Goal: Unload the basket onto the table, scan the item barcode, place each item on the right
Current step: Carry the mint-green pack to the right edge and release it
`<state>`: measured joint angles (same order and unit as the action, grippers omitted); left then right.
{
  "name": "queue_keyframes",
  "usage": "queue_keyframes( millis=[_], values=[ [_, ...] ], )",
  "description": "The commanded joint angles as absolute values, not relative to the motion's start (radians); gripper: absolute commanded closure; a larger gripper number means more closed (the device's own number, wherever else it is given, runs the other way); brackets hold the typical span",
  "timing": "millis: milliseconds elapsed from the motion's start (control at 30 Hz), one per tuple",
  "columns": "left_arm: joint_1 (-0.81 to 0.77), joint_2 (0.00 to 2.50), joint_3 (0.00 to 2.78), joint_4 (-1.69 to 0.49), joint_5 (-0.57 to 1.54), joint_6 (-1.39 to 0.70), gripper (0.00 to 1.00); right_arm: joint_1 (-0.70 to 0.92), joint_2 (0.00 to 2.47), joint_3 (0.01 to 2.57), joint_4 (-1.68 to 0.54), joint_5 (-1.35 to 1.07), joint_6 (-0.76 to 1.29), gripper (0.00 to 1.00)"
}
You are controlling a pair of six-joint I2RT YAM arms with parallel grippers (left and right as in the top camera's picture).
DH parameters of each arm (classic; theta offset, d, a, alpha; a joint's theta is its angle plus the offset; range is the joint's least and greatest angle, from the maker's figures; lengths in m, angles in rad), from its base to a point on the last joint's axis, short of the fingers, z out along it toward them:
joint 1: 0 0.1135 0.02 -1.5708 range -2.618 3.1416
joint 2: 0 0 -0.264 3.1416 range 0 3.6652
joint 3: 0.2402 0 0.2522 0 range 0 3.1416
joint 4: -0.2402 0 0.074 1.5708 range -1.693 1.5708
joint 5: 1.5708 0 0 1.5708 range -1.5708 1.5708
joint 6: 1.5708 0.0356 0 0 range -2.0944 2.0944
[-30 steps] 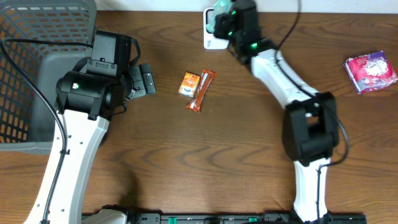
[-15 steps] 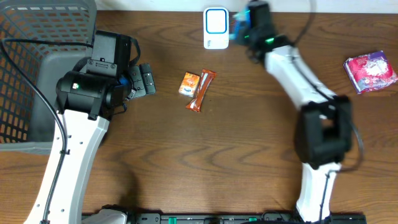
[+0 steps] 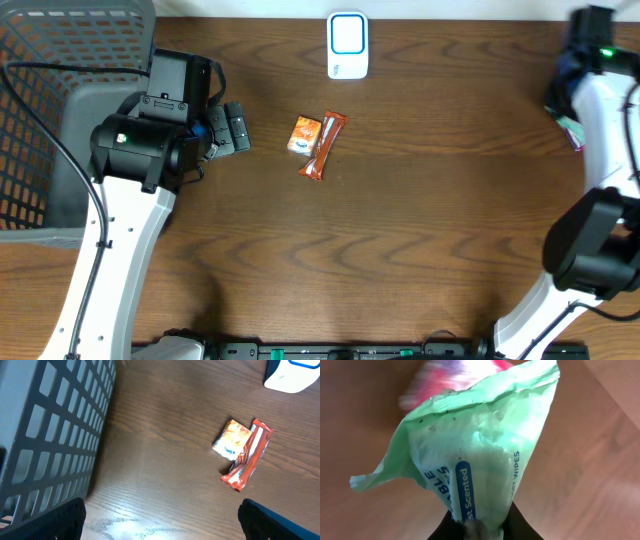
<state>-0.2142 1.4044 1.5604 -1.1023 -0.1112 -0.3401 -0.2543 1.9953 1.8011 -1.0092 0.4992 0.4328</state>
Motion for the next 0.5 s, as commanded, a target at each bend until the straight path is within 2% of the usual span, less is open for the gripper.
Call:
queue_keyframes(
  millis=[0, 100, 133, 167, 200, 233, 367, 467],
  values=[
    [-0.213, 1.405, 1.575, -1.106, -0.120, -0.346, 0.02, -0.340, 2.030, 1.767, -1.002, 0.484, 0.456, 0.99],
    [-0.213, 1.405, 1.575, -1.107, -0.120, -0.346, 0.02, -0.396, 2.050, 1.756, -0.986, 0.401, 0.455, 0.92],
    [-0.213, 1.405, 1.575, -1.106, -0.120, -0.346, 0.02, -0.411, 2.058, 1.755, -0.980, 0.368, 0.455, 0.85],
    [-0.213, 1.405, 1.575, -1.106, -0.120, -0.346, 0.02, -0.425, 2.060, 1.755, -0.981, 0.348, 0.455, 0.64],
    [-0.213, 1.405, 1.575, -1.106, -0.120, -0.346, 0.02, -0.437, 2.061, 1.755, -0.981, 0.339, 0.455, 0.52],
    [-0.213, 1.405, 1.575, -1.106, -0.120, -0.346, 0.02, -0.445, 2.061, 1.755, -0.981, 0.332, 0.455, 0.44],
    [-0.213, 1.405, 1.575, -1.106, -0.120, -0.346, 0.02, -0.461, 2.057, 1.755, -0.989, 0.282, 0.455, 0.32],
    [-0.213, 1.405, 1.575, -1.107, -0.120, -0.346, 0.02, -0.455, 2.053, 1.759, -0.991, 0.076, 0.393, 0.27]
  ],
)
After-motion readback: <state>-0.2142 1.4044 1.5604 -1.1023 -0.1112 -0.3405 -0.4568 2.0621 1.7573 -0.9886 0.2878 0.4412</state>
